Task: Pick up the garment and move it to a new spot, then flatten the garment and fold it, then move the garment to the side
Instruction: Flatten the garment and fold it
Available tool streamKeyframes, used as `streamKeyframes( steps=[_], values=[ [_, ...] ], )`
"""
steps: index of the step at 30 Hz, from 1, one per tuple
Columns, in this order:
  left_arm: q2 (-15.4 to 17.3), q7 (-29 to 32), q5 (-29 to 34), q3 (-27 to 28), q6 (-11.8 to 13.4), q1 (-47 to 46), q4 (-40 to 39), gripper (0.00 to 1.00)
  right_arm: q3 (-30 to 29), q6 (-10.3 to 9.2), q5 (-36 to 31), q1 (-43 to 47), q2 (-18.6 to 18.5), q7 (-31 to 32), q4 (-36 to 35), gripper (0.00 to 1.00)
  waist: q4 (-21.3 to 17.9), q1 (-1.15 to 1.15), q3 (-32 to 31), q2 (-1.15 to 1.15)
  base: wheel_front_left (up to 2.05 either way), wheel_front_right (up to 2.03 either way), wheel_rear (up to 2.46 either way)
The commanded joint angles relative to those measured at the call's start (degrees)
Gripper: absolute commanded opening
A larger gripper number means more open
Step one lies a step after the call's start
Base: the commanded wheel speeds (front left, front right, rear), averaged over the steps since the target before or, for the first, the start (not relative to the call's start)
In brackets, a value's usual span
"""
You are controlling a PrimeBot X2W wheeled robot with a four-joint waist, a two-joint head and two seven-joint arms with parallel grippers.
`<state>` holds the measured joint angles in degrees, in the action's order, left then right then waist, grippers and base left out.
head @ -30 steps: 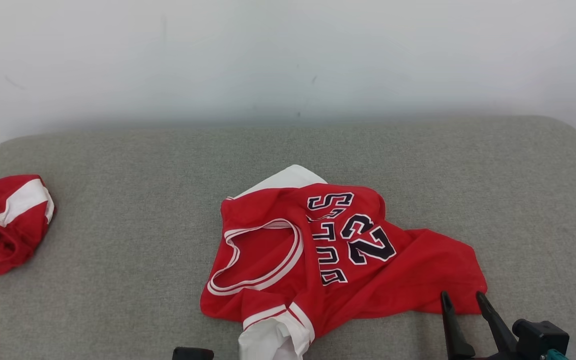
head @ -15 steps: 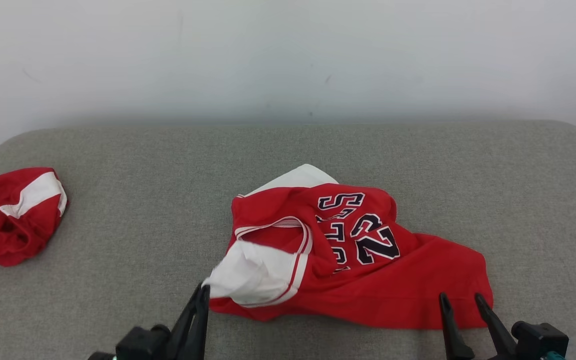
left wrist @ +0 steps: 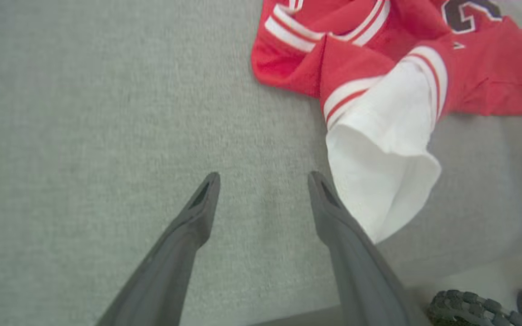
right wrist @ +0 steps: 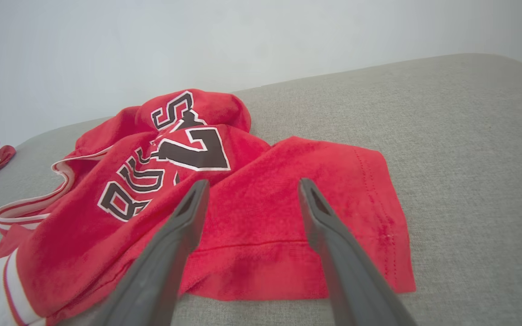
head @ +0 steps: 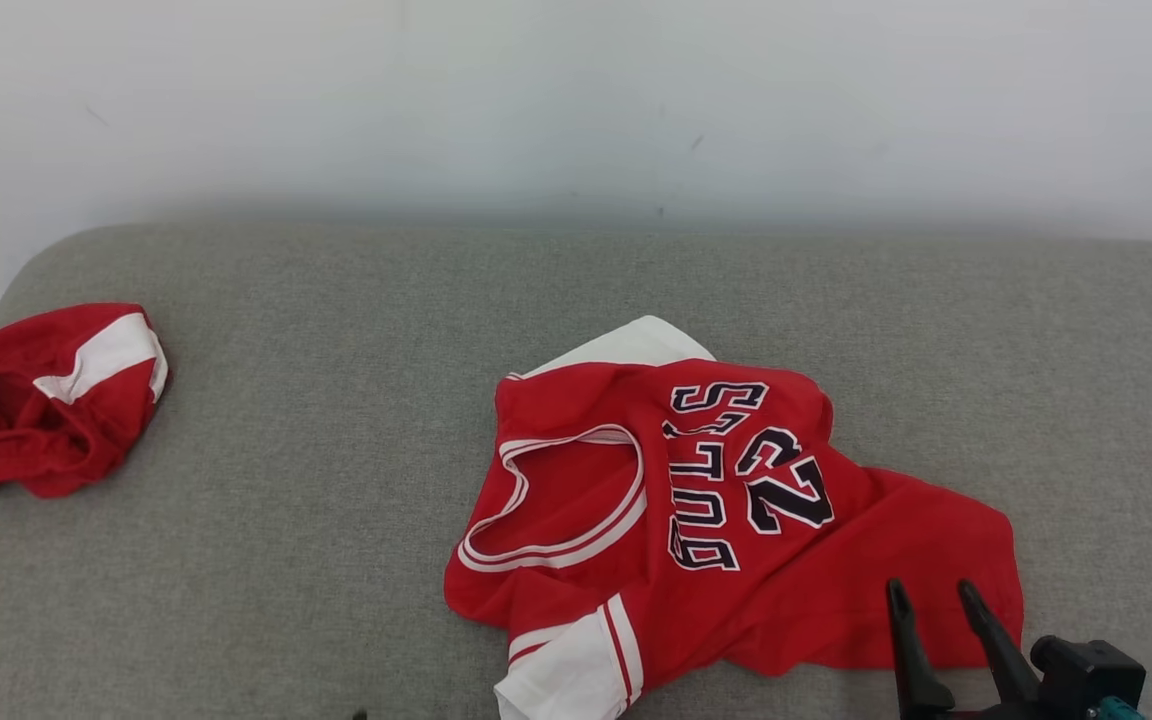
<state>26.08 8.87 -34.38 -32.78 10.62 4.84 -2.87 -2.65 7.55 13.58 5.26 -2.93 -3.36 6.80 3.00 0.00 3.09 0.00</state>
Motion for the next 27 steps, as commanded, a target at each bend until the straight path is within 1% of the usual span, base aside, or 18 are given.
streamKeyframes(
  steps=[1, 3, 5, 6, 8, 10, 14, 15, 16, 17, 18, 22, 25, 26, 27],
  values=[
    [-0.62, -0.93, 1.03, 0.14, 0.03, -1.71, -0.29, 1.00, 0.15, -0.13, 0.26, -0.33, 0.06, -0.04, 0.22, 1.00, 0.73, 0.00, 0.04, 0.00, 0.00, 0.00, 0.00],
    [-2.18, -2.27, 1.33, -0.11, -1.13, -4.53, 0.56, 1.00, 0.55, -0.13, 0.50, -0.56, 0.08, -0.12, 0.56, 1.00, 0.92, 0.00, 0.01, 0.00, 0.00, 0.00, 0.00],
    [-3.56, -1.79, 1.59, -1.57, -2.80, -7.52, 2.97, 1.00, 0.91, -0.13, 0.58, -0.94, 0.04, -0.20, 0.93, 1.00, 0.80, 0.00, -0.07, 0.00, 0.00, 0.00, 0.00],
    [-4.79, -1.34, 1.10, -2.24, -3.71, -8.80, 4.17, 1.00, 1.13, -0.13, 0.66, -1.20, 0.06, -0.16, 1.04, 1.00, 0.57, 0.00, -0.13, 0.00, 0.00, 0.00, 0.00],
    [-6.51, -0.69, 0.84, -3.35, -4.73, -11.10, 6.94, 1.00, 1.28, -0.13, 0.64, -1.58, 0.04, -0.24, 1.10, 1.00, 0.04, 0.00, -0.13, 0.00, 0.00, 0.00, 0.00],
    [-8.12, 0.25, 0.41, -4.07, -5.17, -12.69, 9.82, 1.00, 1.19, -0.13, 0.30, -1.52, 0.05, -0.27, 1.15, 1.00, -0.55, 0.00, -0.11, 0.00, 0.00, 0.00, 0.00],
    [-9.98, 2.98, -0.81, -5.80, -6.96, -14.90, 14.25, 1.00, 0.98, -0.13, 0.25, -1.30, 0.04, -0.33, 1.24, 1.00, -2.05, 0.00, 0.16, 0.00, 0.00, 0.00, 0.00],
    [-10.01, 3.88, -0.90, -6.22, -7.21, -15.20, 15.07, 0.74, 0.96, -0.13, 0.28, -1.19, 0.05, -0.40, 1.23, 1.00, -2.35, 0.00, 0.22, 0.00, 0.00, 0.00, 0.00],
    [-10.04, 4.54, -0.97, -6.55, -7.53, -15.55, 15.62, 0.42, 0.87, -0.13, 0.38, -1.06, 0.06, -0.51, 1.23, 1.00, -2.58, 0.00, 0.28, 0.00, 0.00, 0.00, 0.00],
    [-9.95, 4.84, -0.76, -6.96, -7.76, -15.99, 15.85, 0.26, 0.88, -0.13, 0.47, -0.94, 0.07, -0.60, 1.19, 1.00, -2.81, 0.00, 0.36, 0.00, 0.00, 0.00, 0.00],
    [-9.76, 4.92, -0.26, -7.33, -8.26, -16.27, 15.85, 0.00, 0.85, -0.13, 0.49, -0.83, 0.06, -0.64, 1.15, 1.00, -2.98, 0.00, 0.42, 0.00, 0.00, 0.00, 0.00],
    [-8.69, 3.81, 2.40, -9.59, -9.83, -17.00, 13.70, 0.00, 0.75, -0.13, 0.58, -0.63, 0.07, -0.70, 0.93, 1.00, -3.39, 0.00, 0.58, 0.00, 0.00, 0.00, 0.00],
    [-8.31, 4.74, 4.12, -12.58, -11.21, -16.38, 10.40, 0.01, 0.48, -0.13, 0.56, -0.56, 0.06, -0.70, 0.67, 1.00, -3.36, 0.00, 0.67, 0.00, 0.00, 0.00, 0.00],
    [-8.56, 5.16, 3.68, -13.20, -11.72, -15.76, 9.16, 0.40, 0.36, -0.13, 0.53, -0.53, 0.06, -0.69, 0.60, 1.00, -3.27, 0.00, 0.73, 0.00, 0.00, 0.00, 0.00],
    [-8.88, 5.87, 2.83, -13.43, -11.77, -15.07, 8.31, 1.00, 0.34, -0.13, 0.51, -0.55, 0.07, -0.68, 0.61, 1.00, -3.17, 0.00, 0.80, 0.00, 0.00, 0.00, 0.00]
  ],
)
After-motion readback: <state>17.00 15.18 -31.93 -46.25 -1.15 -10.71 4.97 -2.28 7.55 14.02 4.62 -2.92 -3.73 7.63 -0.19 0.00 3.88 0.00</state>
